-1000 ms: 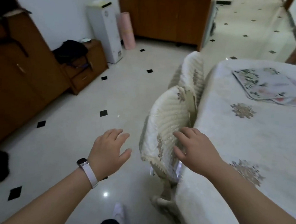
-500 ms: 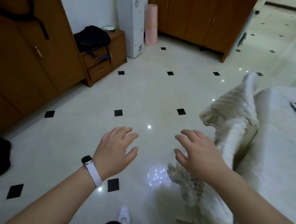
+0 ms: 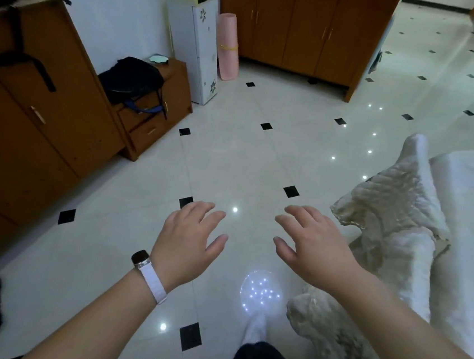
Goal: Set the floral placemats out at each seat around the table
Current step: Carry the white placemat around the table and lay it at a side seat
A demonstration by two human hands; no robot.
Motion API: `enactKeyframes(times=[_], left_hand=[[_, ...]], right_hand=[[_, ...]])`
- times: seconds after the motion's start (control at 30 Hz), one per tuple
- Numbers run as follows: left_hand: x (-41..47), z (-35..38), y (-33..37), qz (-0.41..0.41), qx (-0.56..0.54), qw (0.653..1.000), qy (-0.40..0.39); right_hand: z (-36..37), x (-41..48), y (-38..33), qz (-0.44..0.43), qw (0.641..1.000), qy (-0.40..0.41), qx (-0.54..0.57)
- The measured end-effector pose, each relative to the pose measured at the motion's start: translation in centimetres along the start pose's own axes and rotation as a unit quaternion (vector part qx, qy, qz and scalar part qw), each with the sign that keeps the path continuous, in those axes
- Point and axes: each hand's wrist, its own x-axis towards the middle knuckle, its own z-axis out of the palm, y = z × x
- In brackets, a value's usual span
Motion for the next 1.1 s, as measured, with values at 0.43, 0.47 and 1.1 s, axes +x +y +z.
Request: enactKeyframes(times=[0.43,0.47,1.1], left_hand=[[22.3,4.8,-3.2,0.027,0.072,0.993,-0.086],[24.4,5.3,-3.0,0.039,0.07,0.993,-0.086],[54.5,13.0,-5.8,0.231,-0.005,0.972,-0.04]], right_hand=[[6.7,18.2,11.8,0.022,0.998,-0.014,0.058],[6.6,19.4,13.2,0.03,0.998,-0.009,0.063],[8.1,37.3,28.9,0.15,0.988,0.002,0.032]])
